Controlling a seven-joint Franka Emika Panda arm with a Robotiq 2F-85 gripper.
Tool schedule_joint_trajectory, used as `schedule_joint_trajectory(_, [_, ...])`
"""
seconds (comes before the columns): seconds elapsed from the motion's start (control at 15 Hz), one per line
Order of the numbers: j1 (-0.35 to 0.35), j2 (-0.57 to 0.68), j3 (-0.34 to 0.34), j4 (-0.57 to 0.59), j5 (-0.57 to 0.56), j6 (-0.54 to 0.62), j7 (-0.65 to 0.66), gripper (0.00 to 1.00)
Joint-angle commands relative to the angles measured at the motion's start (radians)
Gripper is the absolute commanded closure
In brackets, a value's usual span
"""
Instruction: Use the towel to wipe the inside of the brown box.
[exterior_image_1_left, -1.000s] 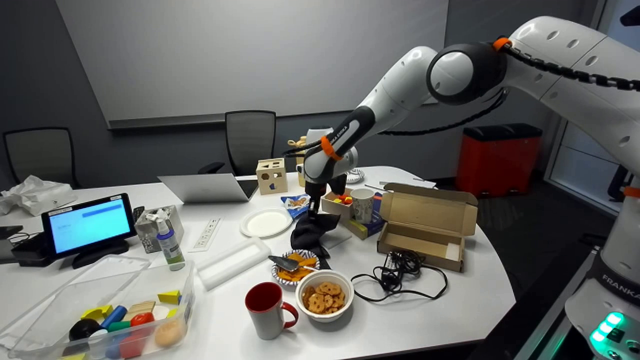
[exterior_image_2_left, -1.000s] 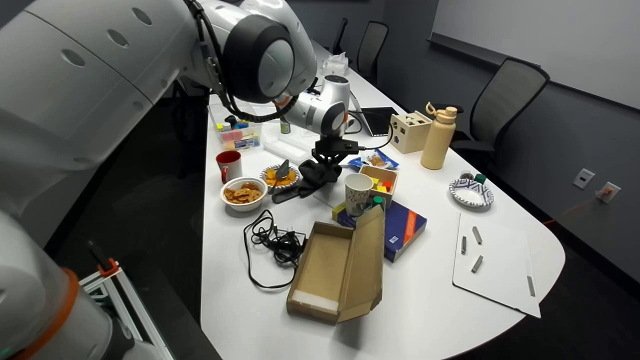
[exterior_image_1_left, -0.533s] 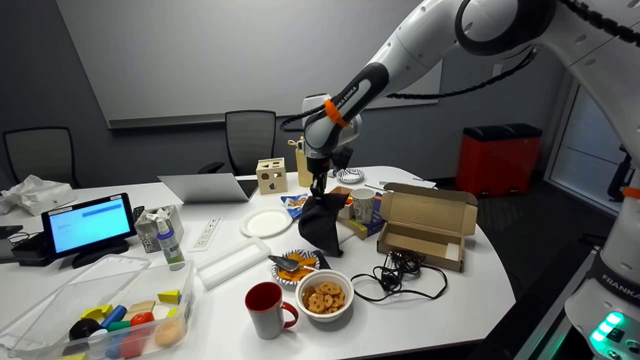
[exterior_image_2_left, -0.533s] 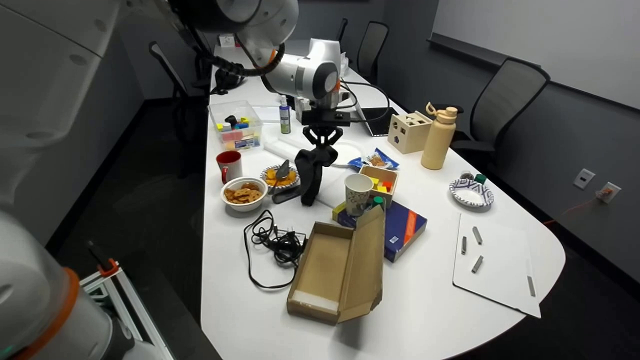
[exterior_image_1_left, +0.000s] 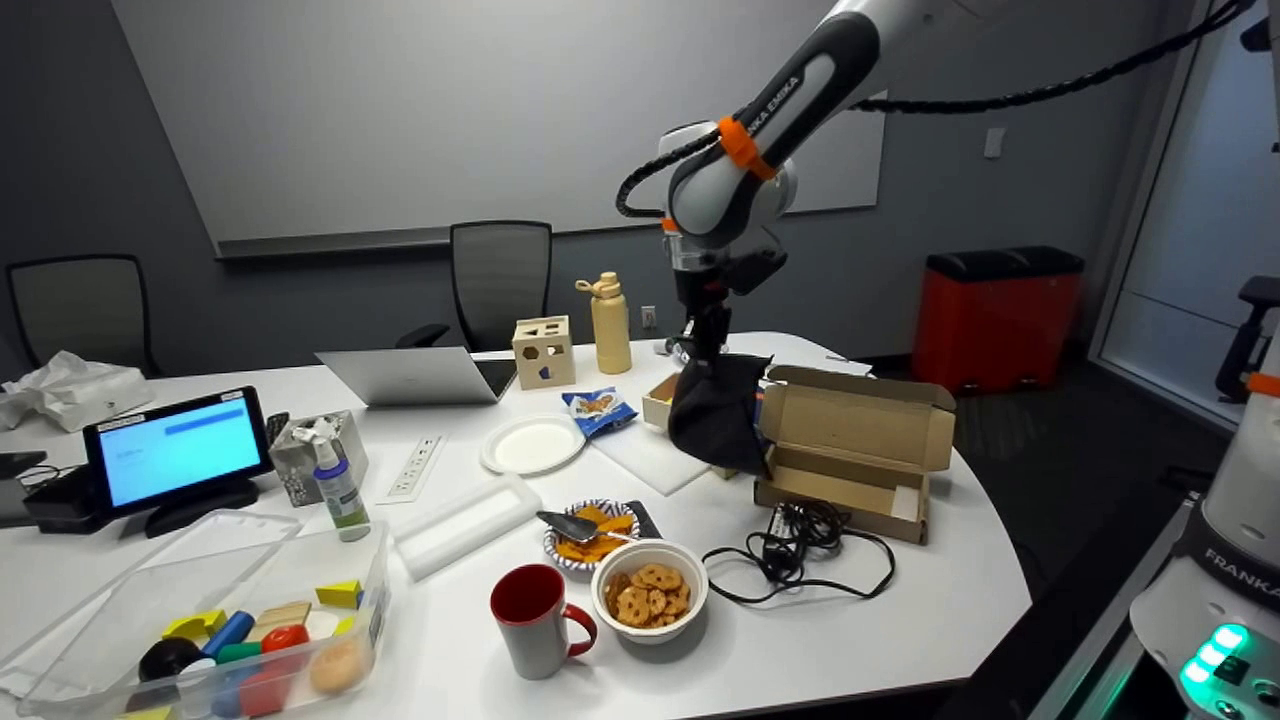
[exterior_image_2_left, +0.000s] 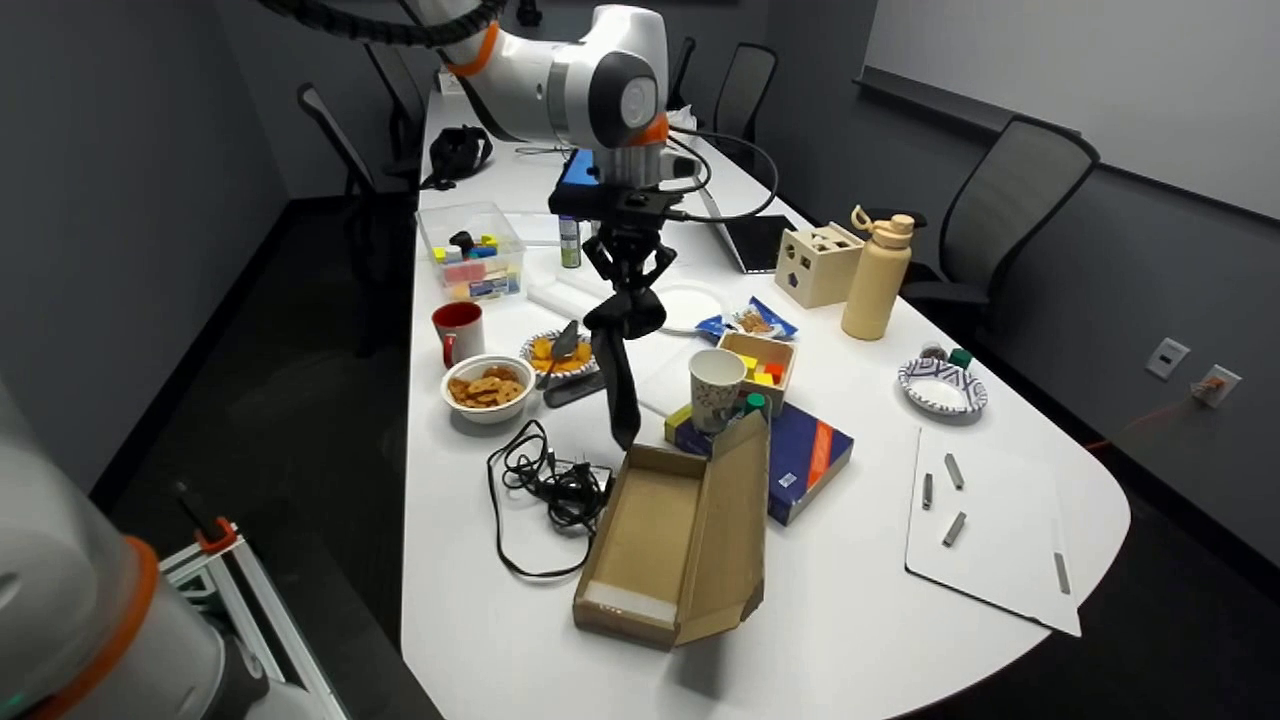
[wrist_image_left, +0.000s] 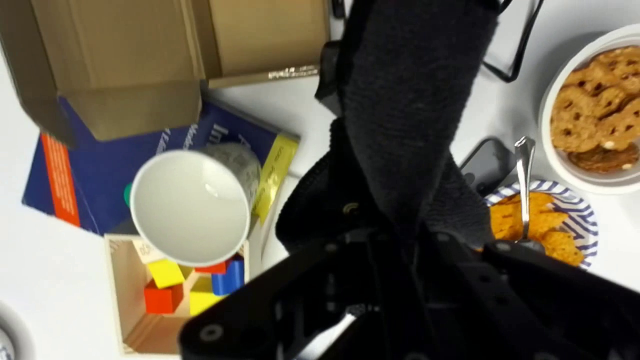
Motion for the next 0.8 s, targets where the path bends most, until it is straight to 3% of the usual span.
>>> schedule_joint_trajectory(0.0, [-0.025,-0.211,-0.023,-0.25,0.029,0.008,0.135,0.98])
schedule_joint_trajectory(0.33, [-0.095,-0.368,-0.103,-0.498,-0.029,0.061,0.297,0.98])
schedule_joint_trajectory(0.73, [-0.21,-0.271,-0.185,-0.602,-0.117,0.418,0.402,0.98])
